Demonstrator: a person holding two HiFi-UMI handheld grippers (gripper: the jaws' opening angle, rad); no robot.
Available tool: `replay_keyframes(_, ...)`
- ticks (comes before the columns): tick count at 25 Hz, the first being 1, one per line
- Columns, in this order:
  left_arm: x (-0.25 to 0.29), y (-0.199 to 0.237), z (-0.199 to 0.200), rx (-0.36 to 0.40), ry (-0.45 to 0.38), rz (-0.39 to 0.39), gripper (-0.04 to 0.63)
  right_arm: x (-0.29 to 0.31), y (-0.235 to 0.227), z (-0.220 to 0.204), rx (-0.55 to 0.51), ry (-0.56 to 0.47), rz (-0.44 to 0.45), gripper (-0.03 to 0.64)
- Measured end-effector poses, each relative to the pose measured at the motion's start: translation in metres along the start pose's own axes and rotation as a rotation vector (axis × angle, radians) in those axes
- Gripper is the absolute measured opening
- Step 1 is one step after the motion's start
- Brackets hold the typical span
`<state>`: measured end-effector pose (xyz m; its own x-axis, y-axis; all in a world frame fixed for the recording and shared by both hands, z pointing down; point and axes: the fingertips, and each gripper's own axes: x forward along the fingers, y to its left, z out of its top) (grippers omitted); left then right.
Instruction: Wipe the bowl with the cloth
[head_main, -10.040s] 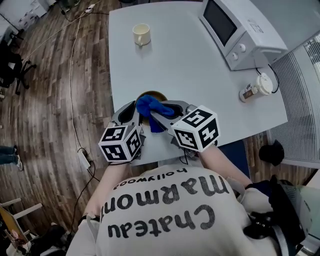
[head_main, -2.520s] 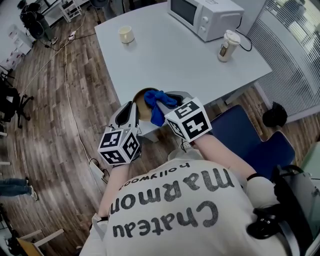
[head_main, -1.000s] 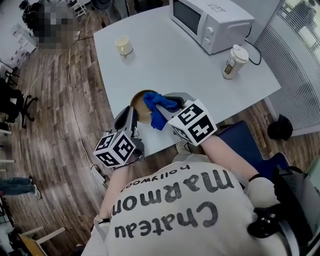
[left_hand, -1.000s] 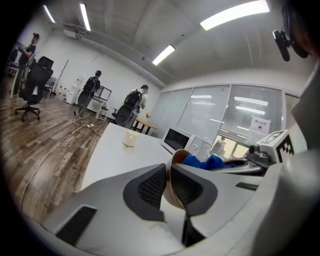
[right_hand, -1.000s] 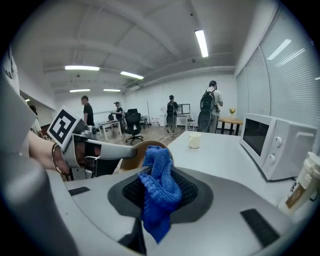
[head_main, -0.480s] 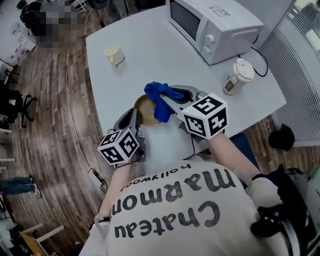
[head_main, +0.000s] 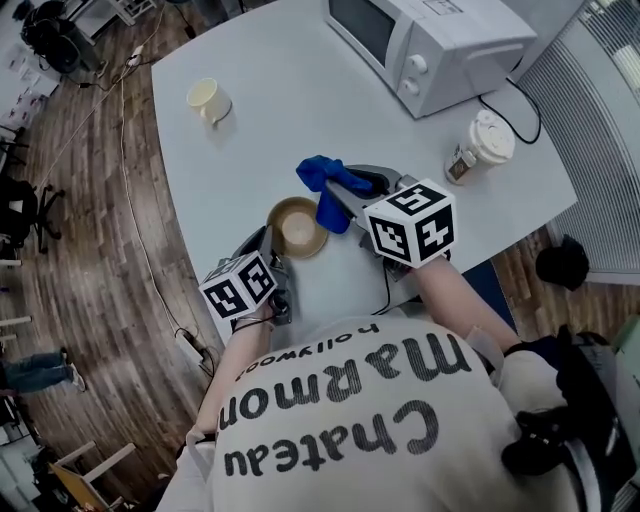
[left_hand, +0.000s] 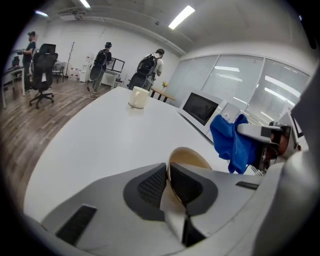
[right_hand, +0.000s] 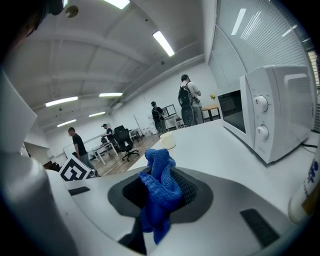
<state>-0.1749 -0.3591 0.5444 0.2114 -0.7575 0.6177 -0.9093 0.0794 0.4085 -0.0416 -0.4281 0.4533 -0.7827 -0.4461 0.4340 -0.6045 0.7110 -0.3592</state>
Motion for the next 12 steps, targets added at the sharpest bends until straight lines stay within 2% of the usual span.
replay_keyframes(3,0.0,0.001,-0.002,0.029,0.008,0.005,0.032,0.002,-0.002,-0.002,0.013,0.002,0.003,0.087)
replay_keyframes(5,0.0,0.0,-0.003,0.022,0.006,-0.003,0.052,0.003,-0.002,-0.003,0.028,0.001,0.01,0.088)
replay_keyframes(6,0.0,-0.001,-0.002,0.013,0.001,-0.016,0.075,0.004,-0.003,-0.003,0.038,0.001,0.014,0.089)
replay_keyframes(9,0.0,-0.004,0.002,-0.008,-0.021,-0.033,0.215,0.007,-0.005,-0.004,0.077,-0.004,0.029,0.089)
replay_keyframes(12,-0.007,-0.004,0.018,-0.041,-0.102,-0.032,0.229,0.007,-0.003,-0.001,0.097,-0.03,0.053,0.089)
